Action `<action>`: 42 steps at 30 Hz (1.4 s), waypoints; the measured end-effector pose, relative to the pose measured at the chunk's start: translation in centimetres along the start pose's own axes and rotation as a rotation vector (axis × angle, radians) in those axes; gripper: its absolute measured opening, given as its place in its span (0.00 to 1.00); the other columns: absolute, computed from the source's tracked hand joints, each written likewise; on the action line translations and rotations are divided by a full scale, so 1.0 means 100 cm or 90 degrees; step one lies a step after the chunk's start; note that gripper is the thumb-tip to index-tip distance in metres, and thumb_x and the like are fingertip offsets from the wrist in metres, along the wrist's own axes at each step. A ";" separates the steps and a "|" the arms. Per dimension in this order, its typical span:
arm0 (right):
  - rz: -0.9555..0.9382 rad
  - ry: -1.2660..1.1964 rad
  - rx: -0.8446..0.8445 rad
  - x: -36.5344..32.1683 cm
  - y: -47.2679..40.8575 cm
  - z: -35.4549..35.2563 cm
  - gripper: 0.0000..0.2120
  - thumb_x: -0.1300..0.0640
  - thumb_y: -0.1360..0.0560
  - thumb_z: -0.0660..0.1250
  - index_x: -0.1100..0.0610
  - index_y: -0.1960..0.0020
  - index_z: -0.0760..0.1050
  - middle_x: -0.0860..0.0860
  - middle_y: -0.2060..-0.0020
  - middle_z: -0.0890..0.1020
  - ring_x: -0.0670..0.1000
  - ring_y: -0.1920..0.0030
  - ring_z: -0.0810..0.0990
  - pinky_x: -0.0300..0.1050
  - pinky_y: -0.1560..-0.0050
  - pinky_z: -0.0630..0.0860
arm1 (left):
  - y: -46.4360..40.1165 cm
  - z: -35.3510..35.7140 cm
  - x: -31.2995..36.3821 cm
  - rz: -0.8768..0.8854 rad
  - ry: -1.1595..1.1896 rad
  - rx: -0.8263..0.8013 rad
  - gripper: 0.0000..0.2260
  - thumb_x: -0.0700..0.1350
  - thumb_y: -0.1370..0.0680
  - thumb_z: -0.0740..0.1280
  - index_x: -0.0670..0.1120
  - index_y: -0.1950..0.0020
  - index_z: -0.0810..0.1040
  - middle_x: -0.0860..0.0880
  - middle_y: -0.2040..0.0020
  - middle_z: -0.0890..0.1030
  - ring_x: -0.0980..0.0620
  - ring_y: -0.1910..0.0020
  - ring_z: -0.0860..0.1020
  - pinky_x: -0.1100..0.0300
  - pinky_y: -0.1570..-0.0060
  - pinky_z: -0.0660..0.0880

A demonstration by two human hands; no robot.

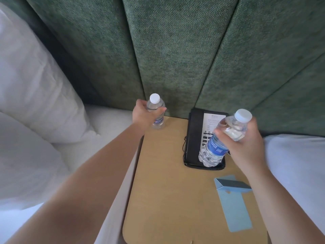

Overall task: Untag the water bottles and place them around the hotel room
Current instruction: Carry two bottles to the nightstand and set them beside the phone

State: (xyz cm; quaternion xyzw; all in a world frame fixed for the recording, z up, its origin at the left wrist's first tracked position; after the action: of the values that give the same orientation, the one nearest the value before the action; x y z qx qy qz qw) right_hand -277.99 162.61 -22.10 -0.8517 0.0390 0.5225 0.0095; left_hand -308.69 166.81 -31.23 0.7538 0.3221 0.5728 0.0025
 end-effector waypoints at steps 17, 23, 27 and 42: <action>-0.018 -0.002 0.043 0.004 0.002 -0.047 0.20 0.45 0.36 0.74 0.46 0.50 0.69 0.38 0.56 0.82 0.39 0.55 0.80 0.34 0.58 0.73 | 0.007 0.000 0.009 0.086 -0.165 -0.013 0.31 0.56 0.31 0.75 0.47 0.33 0.70 0.50 0.41 0.78 0.49 0.43 0.77 0.54 0.45 0.74; 0.040 -0.023 0.098 0.026 -0.012 -0.087 0.24 0.42 0.39 0.76 0.47 0.48 0.71 0.41 0.55 0.82 0.44 0.53 0.82 0.46 0.51 0.78 | 0.065 -0.004 0.009 0.209 -0.145 0.133 0.24 0.55 0.29 0.72 0.46 0.38 0.71 0.48 0.44 0.75 0.47 0.43 0.73 0.57 0.47 0.70; 0.089 -0.027 0.128 0.055 -0.033 -0.105 0.26 0.42 0.41 0.76 0.50 0.48 0.73 0.45 0.55 0.83 0.46 0.53 0.83 0.51 0.49 0.80 | 0.114 0.035 0.002 0.227 -0.185 0.016 0.17 0.51 0.27 0.71 0.48 0.42 0.73 0.49 0.46 0.75 0.49 0.47 0.74 0.53 0.47 0.72; 0.085 -0.005 0.075 0.137 -0.120 -0.108 0.13 0.53 0.28 0.72 0.54 0.49 0.70 0.49 0.52 0.80 0.49 0.52 0.79 0.38 0.49 0.74 | 0.205 0.129 -0.068 0.121 -0.279 -0.293 0.08 0.45 0.26 0.71 0.52 0.47 0.77 0.56 0.50 0.80 0.62 0.47 0.76 0.67 0.50 0.70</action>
State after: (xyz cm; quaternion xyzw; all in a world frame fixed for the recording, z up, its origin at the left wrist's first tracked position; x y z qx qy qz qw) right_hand -261.33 173.17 -29.71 -0.8432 0.1262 0.5220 0.0252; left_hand -288.60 151.93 -33.87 0.8654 0.1042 0.4526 0.1881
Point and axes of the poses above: each hand's wrist, its own y-axis away from the middle knuckle, its own z-axis out of the palm, x = y × z, the point moved 4 cm from there along -y, towards the middle knuckle
